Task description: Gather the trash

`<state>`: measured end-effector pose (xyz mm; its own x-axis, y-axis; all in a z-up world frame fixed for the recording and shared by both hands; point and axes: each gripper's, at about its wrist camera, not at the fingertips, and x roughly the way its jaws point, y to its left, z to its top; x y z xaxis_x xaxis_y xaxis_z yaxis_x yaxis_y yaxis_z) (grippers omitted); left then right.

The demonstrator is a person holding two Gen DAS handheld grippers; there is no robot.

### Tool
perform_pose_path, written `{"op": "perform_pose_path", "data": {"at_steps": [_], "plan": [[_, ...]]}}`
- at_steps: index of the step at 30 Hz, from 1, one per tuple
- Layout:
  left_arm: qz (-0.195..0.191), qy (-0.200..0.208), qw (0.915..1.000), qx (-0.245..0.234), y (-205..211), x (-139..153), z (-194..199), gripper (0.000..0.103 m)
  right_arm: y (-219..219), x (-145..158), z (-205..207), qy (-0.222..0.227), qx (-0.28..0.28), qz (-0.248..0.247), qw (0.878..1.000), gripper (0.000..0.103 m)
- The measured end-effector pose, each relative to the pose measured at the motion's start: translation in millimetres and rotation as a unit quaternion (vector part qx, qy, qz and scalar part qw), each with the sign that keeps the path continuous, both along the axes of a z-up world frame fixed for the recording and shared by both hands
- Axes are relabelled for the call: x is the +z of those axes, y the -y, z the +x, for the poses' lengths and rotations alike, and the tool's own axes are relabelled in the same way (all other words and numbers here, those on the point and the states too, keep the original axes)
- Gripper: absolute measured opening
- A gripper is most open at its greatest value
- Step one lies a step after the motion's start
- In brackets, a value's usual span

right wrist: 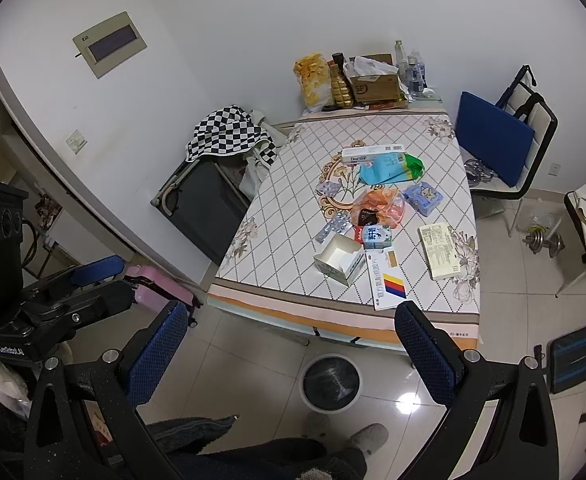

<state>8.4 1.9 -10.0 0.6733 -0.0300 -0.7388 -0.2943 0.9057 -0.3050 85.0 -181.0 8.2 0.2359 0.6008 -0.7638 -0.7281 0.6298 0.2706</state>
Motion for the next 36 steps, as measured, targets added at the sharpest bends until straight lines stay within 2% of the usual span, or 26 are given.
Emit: {"op": "perform_pose_path", "data": {"at_steps": [36], "plan": [[-0.005, -0.001, 1.0000, -0.004, 6.7, -5.2, -3.6, 0.103, 0.8, 1.6, -2.5, 0.005, 0.001, 0.001, 1.000, 0.103]]}}
